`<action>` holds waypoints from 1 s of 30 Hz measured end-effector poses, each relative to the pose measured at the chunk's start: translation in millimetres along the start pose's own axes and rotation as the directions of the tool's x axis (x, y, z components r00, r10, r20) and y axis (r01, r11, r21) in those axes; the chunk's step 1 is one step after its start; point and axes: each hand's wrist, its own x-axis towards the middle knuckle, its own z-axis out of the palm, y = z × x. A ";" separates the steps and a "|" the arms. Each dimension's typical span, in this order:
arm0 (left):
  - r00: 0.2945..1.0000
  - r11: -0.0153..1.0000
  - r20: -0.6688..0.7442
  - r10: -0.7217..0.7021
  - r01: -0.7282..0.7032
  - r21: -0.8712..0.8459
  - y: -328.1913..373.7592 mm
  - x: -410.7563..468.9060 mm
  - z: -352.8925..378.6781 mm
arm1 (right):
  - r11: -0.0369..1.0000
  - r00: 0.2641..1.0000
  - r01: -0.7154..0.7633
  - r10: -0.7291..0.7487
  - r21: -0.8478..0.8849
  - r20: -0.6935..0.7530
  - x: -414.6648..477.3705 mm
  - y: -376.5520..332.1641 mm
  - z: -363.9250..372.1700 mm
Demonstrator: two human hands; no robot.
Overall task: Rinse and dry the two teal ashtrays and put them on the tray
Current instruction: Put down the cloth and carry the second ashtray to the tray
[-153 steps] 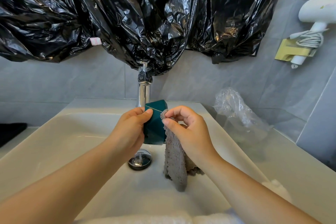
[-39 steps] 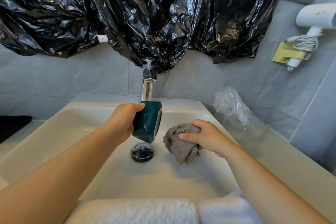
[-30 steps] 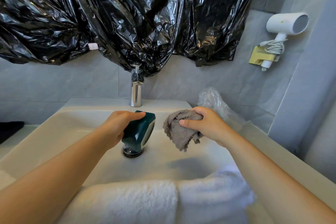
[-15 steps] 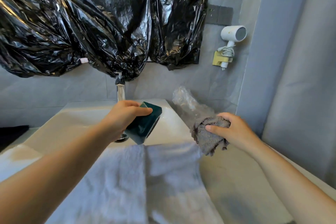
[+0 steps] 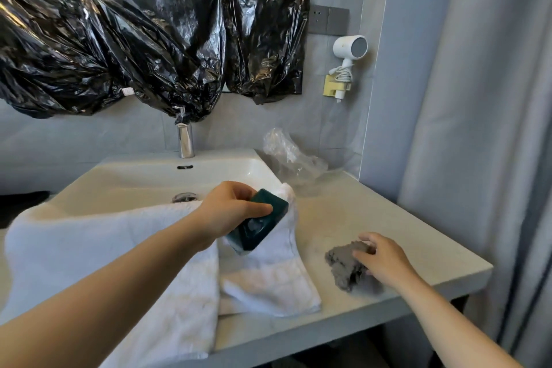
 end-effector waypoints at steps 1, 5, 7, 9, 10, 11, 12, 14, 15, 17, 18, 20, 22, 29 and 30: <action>1.000 1.000 0.001 0.009 -0.009 0.018 -1.0 -3.2 1.1 | 0.999 1.000 0.004 -0.004 -0.047 -0.005 -2.4 -1.0 -1.1; 0.996 0.987 0.041 0.079 -0.084 0.140 -1.0 -14.8 3.3 | 0.985 0.994 0.049 -0.063 -0.164 -0.084 -18.8 -26.9 -10.0; 0.973 0.927 0.115 0.200 -0.226 0.300 1.4 -22.2 2.7 | 0.991 0.990 0.132 -0.134 -0.037 -0.040 -28.6 -50.3 -15.2; 0.911 0.763 0.228 0.343 -0.412 0.498 4.8 -30.4 0.9 | 0.945 0.984 0.072 -0.120 0.320 0.134 -43.8 -79.9 -17.6; 0.872 0.671 0.286 0.398 -0.489 0.558 4.6 -33.6 -0.6 | 0.880 0.963 -0.004 -0.124 0.475 0.238 -51.7 -93.3 -17.9; 0.836 0.597 0.335 0.435 -0.547 0.588 4.1 -36.6 -2.3 | 0.827 0.939 -0.070 -0.134 0.558 0.316 -57.9 -104.3 -17.2; 0.805 0.541 0.373 0.461 -0.588 0.601 3.3 -39.2 -4.1 | 0.805 0.918 -0.108 -0.145 0.584 0.369 -62.2 -111.9 -15.6; 0.740 0.448 0.435 0.512 -0.663 0.600 0.3 -43.0 -6.9 | 0.806 0.888 -0.137 -0.158 0.576 0.432 -67.9 -122.9 -11.3; 0.706 0.409 0.466 0.534 -0.698 0.588 -1.3 -45.1 -8.0 | 0.812 0.880 -0.134 -0.166 0.568 0.445 -69.8 -126.6 -9.0; 0.665 0.359 0.510 0.546 -0.735 0.575 -4.4 -49.2 -10.3 | 0.810 0.870 -0.116 -0.196 0.574 0.453 -71.5 -130.6 -3.1; 0.662 0.356 0.515 0.544 -0.738 0.573 -7.1 -50.8 -11.4 | 0.815 0.864 -0.104 -0.210 0.571 0.457 -72.9 -131.8 -0.6; 0.675 0.383 0.500 0.542 -0.728 0.568 -12.4 -53.3 -13.3 | 0.831 0.861 -0.076 -0.224 0.552 0.456 -75.3 -133.3 5.8; 0.697 0.413 0.479 0.534 -0.709 0.572 -16.5 -54.6 -14.3 | 0.841 0.871 -0.068 -0.212 0.537 0.443 -76.5 -135.4 12.8; 0.818 0.643 0.108 0.564 -0.518 0.565 -15.8 -42.8 -38.7 | 0.821 0.900 -0.129 -0.139 0.557 0.413 -54.8 -159.7 23.7; 0.851 0.735 -0.044 0.523 -0.425 0.528 -15.1 -38.4 -44.3 | 0.815 0.900 -0.138 -0.134 0.563 0.415 -50.1 -164.5 24.5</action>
